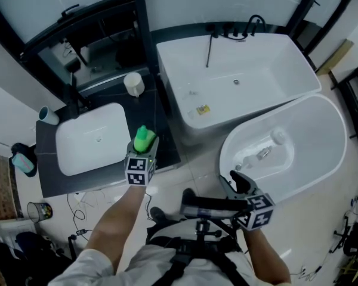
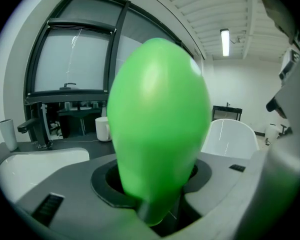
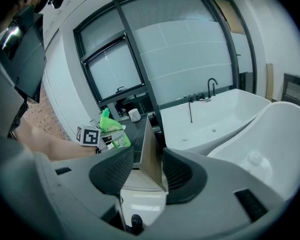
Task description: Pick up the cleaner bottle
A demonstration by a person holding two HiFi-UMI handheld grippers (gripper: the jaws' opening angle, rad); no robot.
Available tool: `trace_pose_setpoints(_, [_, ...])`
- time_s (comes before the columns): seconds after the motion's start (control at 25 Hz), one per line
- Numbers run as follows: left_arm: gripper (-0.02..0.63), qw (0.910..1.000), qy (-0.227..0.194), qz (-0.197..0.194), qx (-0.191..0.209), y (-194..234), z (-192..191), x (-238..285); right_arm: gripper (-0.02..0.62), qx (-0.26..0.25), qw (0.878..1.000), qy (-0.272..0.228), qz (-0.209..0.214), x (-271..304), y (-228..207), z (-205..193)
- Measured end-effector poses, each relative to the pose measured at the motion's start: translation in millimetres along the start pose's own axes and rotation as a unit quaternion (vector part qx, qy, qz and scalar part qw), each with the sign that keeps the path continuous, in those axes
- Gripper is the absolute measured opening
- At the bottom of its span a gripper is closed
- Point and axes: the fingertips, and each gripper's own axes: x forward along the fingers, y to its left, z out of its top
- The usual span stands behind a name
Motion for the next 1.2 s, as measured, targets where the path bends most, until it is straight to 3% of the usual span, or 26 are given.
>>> trace_pose_setpoints(1.2, [0.185, 1.0, -0.001, -0.009, 0.001, 0.0, -1.6, 4.7, 0.184, -0.004, 1.0, 0.02, 0.003, 12.0, 4.6, -6.7])
